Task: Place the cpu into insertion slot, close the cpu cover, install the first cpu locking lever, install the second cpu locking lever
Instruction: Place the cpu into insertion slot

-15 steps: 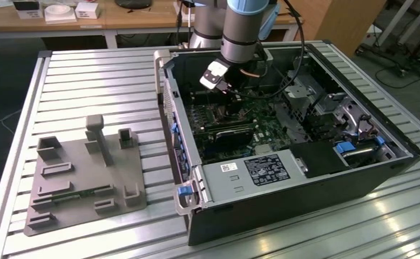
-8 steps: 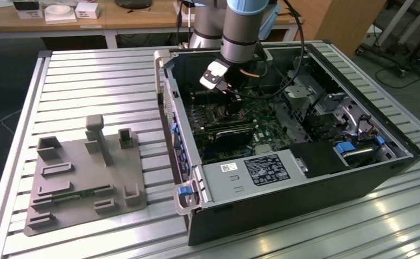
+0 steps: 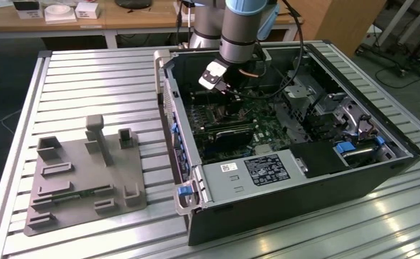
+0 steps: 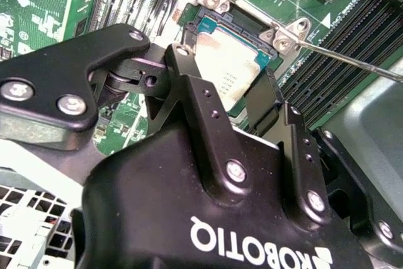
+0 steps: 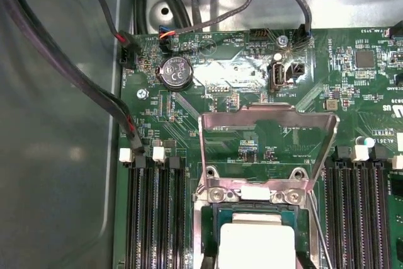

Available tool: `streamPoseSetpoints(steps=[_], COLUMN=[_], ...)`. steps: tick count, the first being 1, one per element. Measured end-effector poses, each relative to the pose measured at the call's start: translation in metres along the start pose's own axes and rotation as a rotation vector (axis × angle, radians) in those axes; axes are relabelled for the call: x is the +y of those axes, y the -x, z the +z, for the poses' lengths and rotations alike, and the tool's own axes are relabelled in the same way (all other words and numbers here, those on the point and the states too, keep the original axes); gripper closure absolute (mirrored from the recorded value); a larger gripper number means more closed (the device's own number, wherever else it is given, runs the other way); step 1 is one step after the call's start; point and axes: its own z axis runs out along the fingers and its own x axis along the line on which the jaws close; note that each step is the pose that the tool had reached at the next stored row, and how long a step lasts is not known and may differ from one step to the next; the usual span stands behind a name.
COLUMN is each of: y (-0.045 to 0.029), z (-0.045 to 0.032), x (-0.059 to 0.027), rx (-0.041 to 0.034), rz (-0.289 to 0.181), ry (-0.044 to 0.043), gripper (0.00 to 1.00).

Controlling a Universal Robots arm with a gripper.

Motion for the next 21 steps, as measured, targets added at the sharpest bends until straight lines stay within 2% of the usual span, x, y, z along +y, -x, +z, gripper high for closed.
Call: streamPoseSetpoints(steps=[9, 10, 21], y=[-0.0001, -0.0001, -0.0014], z=[0.0003, 0.0003, 0.0002], x=[-0.0001, 0.0000, 0.0000], rx=[0.0005, 0.0004, 0.0002], rz=[0.000, 0.000, -0.014], ry=[0.0003, 0.0003, 0.0007], gripper=[0.45, 0.38, 0.38])
